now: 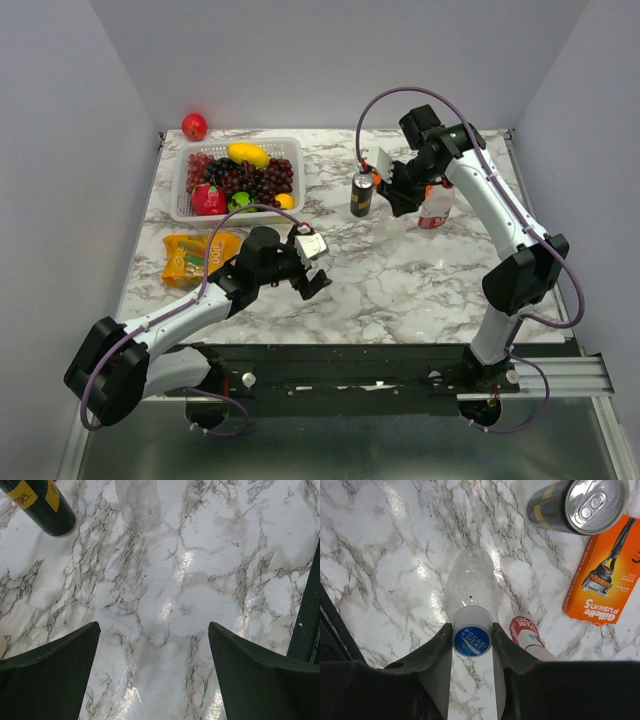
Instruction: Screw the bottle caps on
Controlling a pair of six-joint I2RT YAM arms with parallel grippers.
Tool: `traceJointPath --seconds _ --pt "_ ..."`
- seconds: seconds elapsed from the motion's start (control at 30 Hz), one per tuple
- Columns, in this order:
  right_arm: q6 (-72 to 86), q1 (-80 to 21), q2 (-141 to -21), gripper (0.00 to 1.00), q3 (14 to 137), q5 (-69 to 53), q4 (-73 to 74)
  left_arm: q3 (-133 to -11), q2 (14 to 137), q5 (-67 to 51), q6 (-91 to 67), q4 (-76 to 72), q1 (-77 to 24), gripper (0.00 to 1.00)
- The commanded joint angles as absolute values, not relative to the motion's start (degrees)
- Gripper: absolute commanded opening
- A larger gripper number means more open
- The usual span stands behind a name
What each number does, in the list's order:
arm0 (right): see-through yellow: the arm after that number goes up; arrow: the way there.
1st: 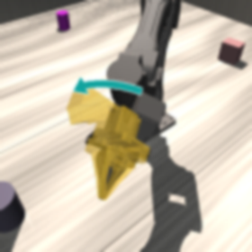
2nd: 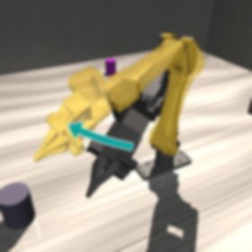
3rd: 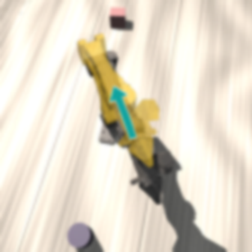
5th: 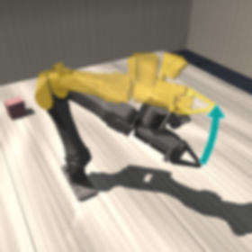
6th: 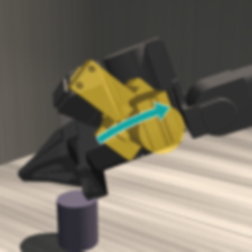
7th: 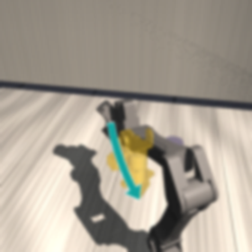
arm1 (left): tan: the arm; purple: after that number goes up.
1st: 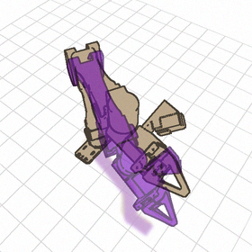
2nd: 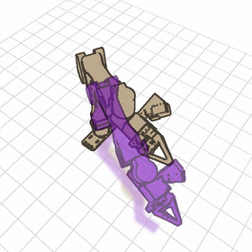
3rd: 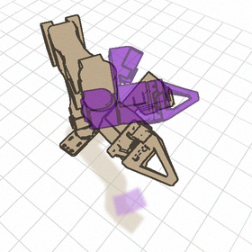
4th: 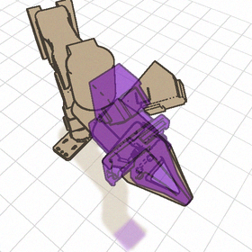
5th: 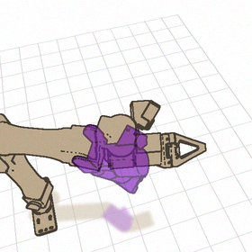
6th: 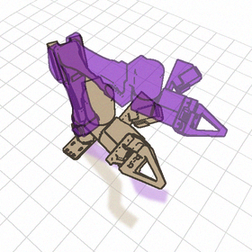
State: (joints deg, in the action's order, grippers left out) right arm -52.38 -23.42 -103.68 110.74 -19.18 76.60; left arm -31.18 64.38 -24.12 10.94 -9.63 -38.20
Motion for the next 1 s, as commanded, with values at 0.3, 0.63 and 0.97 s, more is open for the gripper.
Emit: traceJointPath --seconds 0.3,0.63,0.97 --pt "-51.7 -21.9 -107.8 0.44 114.8 -18.8 87.5 -31.9 65.1 -26.2 10.5 -10.3 -37.7 0.99" --pt "-51.1 -21.7 -109.2 0.52 116.3 -20.1 87.5 -32.2 66.3 -26.6 10.0 -11.5 -37.7 0.99" --pt "-51.2 -21.7 -109.9 0.57 116.6 -21.2 87.4 -32.7 67.6 -27.0 9.9 -12.3 -37.7 0.99"
